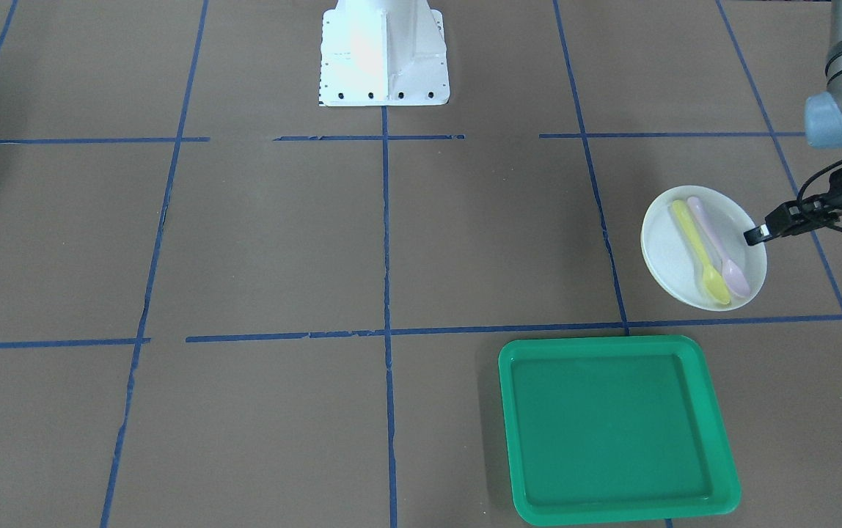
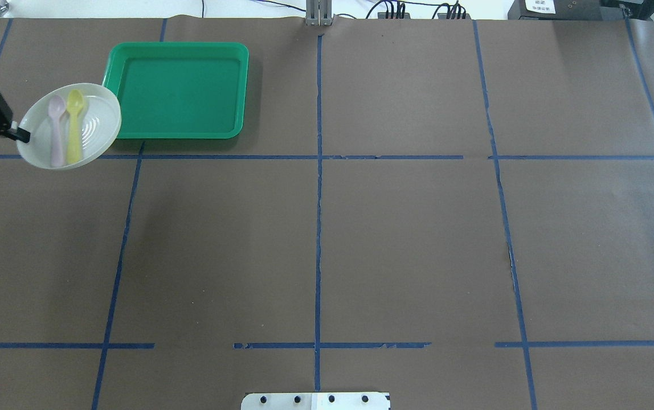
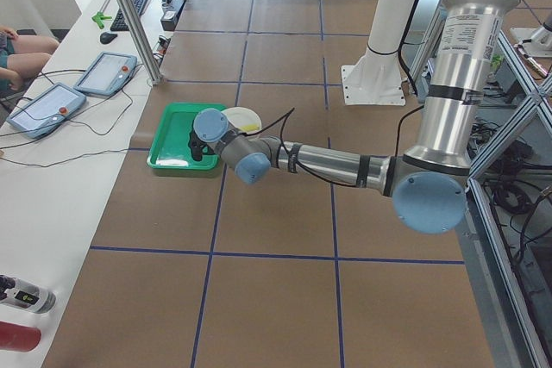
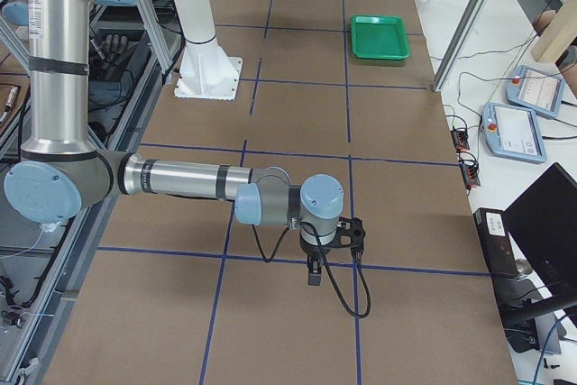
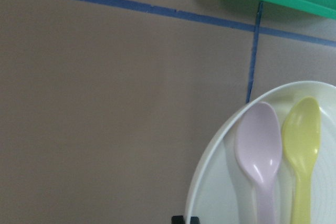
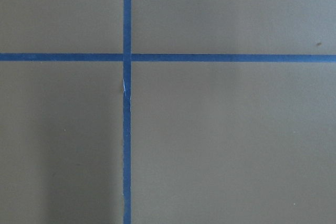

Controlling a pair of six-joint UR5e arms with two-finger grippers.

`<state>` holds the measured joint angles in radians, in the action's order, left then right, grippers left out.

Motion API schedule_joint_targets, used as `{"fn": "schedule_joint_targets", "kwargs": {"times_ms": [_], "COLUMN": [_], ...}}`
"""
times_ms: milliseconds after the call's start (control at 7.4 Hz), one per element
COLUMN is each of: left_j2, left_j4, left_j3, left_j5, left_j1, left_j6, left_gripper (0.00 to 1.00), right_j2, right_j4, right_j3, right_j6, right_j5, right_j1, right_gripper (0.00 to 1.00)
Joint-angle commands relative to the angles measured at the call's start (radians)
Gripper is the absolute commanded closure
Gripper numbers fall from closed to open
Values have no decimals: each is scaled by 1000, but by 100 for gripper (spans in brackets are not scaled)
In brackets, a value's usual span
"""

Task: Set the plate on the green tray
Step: 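Lift the plate with the left gripper and carry it toward the green tray, then lower the plate onto the green tray and open the left gripper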

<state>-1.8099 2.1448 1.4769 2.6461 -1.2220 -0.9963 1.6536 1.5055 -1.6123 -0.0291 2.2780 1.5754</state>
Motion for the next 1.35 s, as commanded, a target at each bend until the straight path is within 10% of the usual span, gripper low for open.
{"fn": "schedule_joint_targets", "kwargs": {"times_ms": [0,541,1081,1216], "left_j2": [-200,-383,-384,-379], "left_j4": [10,234,291,314], "left_j3": [-172,-476,-526,-527], "left_j5": [-177,-293,-333,-336], "left_j1": [103,140,145,147], "left_j6": [-146,-450,-489,-489], "left_gripper": [100,100,100,18], "right_j2": [0,0,0,0], "right_j4": [1,1,1,-1], "right_j3": [0,0,0,0], "right_j6": [0,0,0,0], "right_j5": [0,0,0,0], "right_j1": [0,0,0,0], "right_gripper": [0,0,0,0]}}
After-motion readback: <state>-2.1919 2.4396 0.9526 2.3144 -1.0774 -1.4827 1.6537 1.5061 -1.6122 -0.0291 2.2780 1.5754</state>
